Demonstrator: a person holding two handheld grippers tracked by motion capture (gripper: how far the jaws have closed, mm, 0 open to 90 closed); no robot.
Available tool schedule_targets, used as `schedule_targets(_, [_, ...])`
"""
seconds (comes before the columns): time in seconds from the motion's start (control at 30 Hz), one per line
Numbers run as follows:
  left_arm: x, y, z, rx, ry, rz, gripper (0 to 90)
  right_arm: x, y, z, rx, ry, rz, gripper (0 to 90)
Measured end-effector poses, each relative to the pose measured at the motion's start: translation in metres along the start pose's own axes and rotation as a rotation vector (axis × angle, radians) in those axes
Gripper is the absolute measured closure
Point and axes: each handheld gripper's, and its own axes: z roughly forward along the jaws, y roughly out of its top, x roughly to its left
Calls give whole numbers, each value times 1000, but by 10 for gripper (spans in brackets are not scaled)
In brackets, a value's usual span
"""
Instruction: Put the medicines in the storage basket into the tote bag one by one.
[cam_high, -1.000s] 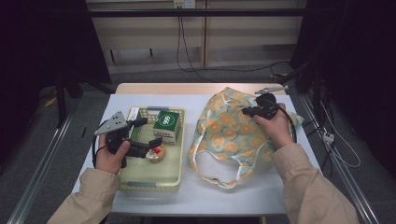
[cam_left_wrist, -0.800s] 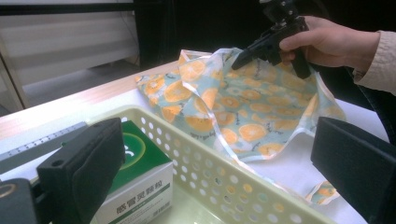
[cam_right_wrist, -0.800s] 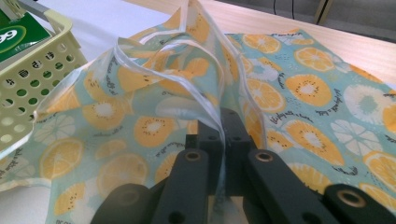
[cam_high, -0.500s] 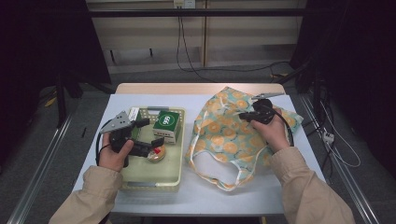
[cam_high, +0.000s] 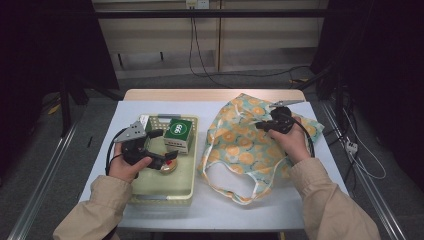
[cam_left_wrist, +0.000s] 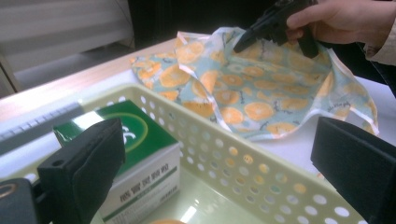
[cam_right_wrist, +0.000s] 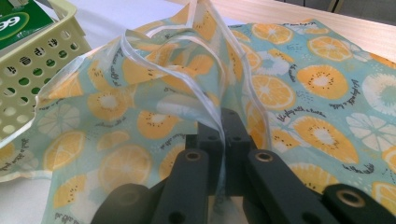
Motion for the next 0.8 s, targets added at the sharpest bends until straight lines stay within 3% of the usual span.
schedule_targets(0.13, [2, -6, 5, 27, -1, -12, 31, -1, -3, 1, 4, 3, -1, 892])
schedule_targets(0.63, [8, -22, 16, 128, -17, 37, 34, -2, -9, 2, 10, 3, 5, 894])
schedule_targets(0.8, [9, -27, 20, 164, -19, 31, 40, -2, -10, 2, 9, 2, 2, 894])
